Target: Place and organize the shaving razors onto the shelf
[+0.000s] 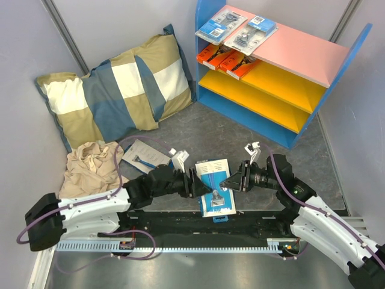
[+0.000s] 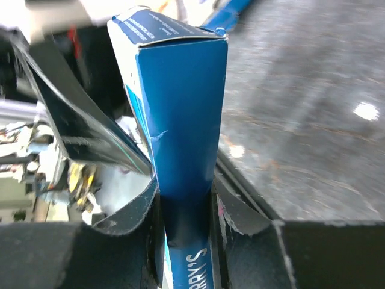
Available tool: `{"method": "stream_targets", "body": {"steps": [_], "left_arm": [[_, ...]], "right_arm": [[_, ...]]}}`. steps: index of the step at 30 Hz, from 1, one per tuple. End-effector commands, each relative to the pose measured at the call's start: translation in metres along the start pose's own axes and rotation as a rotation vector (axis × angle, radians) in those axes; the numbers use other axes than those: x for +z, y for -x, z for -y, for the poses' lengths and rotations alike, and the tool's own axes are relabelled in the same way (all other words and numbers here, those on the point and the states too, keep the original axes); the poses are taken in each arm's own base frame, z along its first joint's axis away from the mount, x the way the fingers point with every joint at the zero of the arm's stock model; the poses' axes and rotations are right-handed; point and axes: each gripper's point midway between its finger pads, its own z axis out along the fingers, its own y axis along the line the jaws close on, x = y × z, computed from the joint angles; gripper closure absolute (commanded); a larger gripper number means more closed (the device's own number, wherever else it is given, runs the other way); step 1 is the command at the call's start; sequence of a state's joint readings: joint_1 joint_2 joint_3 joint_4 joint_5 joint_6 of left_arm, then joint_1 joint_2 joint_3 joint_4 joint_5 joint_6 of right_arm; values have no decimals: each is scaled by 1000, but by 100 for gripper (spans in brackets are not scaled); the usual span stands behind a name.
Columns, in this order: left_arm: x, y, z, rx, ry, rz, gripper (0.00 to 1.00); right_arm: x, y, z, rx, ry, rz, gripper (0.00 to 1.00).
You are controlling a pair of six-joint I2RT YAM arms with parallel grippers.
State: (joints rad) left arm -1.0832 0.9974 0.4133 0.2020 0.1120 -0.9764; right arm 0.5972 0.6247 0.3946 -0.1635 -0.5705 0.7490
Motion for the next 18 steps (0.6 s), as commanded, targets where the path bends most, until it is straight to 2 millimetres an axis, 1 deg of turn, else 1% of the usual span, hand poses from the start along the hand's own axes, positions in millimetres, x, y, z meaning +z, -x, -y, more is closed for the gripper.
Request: {"method": "stream_targets", "body": {"steps": [1, 2, 3, 4, 5, 6, 7, 8, 9, 10, 11, 12, 13, 14, 15, 16, 17, 18], "left_arm": [[-25, 67, 25, 88, -26, 188, 16], [-31, 74, 22, 90, -1, 193, 11], [-37, 88, 18, 107, 21, 230, 7], [-44, 98, 22, 120, 18, 257, 3], [-50, 107, 27, 131, 26, 271, 2], [-54, 115, 22, 144, 53, 282, 1], [-56, 120, 25, 152, 50, 282, 0], [-59, 131, 35, 161, 37, 298, 0], [-61, 137, 36, 168, 39, 307, 0], [-61, 141, 41, 175, 24, 302, 0], [-64, 150, 55, 184, 0, 319, 0], [-60, 155, 55, 188, 1, 312, 0], [-60, 157, 63, 196, -21, 302, 0], [-63, 168, 77, 210, -48, 320, 0], [-60, 171, 80, 222, -50, 314, 0], [-61, 176, 91, 242, -86, 321, 0], [-65, 183, 105, 260, -122, 338, 0], [-66, 186, 113, 266, -146, 346, 0]], "right_arm": [[-8, 36, -59, -115, 169, 81, 84], [-10, 45, -66, -144, 171, 108, 85], [-10, 54, -67, -156, 157, 138, 85], [-10, 60, -69, -168, 146, 158, 86], [-11, 67, -72, -180, 138, 178, 86], [-14, 82, -78, -207, 123, 232, 86], [-17, 91, -82, -221, 116, 263, 87], [-19, 101, -85, -232, 102, 299, 87], [-26, 115, -96, -256, 102, 348, 88], [-32, 130, -96, -259, 64, 419, 89], [-38, 141, -100, -263, 48, 465, 89], [-47, 154, -110, -272, 45, 520, 89], [-62, 172, -109, -261, -10, 626, 90], [-72, 181, -110, -245, -30, 681, 91], [-89, 190, -116, -234, -51, 751, 92], [-101, 198, -115, -217, -78, 811, 92], [-118, 210, -107, -181, -142, 907, 92], [-130, 214, -109, -169, -154, 959, 93]]}}
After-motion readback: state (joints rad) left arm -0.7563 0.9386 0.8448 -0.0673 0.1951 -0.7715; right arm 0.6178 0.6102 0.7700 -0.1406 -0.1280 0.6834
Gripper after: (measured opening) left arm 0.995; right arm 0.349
